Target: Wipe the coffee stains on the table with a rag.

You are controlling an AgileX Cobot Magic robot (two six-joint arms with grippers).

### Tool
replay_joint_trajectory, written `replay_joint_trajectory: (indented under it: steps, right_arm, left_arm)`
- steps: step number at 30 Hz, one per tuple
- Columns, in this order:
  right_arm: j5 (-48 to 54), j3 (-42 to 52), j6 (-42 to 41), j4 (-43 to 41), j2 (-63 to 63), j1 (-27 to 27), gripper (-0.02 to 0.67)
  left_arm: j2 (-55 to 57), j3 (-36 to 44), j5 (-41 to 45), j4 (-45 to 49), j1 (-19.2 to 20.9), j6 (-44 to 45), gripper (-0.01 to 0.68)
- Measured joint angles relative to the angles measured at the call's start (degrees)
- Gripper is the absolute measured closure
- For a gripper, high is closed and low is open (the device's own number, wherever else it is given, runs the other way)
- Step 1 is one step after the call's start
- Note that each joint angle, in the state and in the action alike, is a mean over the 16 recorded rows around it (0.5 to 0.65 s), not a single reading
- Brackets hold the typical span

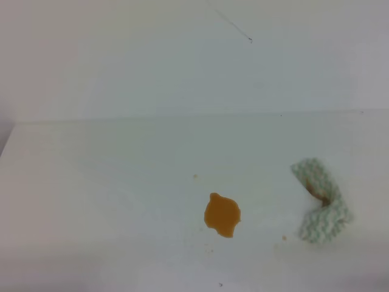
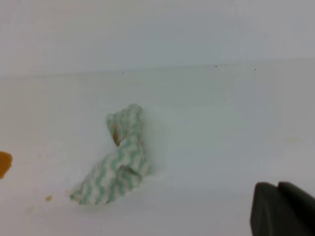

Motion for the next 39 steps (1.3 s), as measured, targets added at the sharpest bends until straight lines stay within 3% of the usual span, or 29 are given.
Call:
replay_joint_trajectory:
  steps: [17,39]
  right_arm:
    - [-2.38,0.00,-0.08,0.13,0.08,0.00,0.652]
    - [-19.50,-3.41,0.31,7.24,1.00,0.03,0.652]
  left_arm:
    - [0.00,0.00,0.00,-0.01,0.00,0.00,0.672]
    - [0.00,0.00,0.00,-0.11,0.00,0.00,0.672]
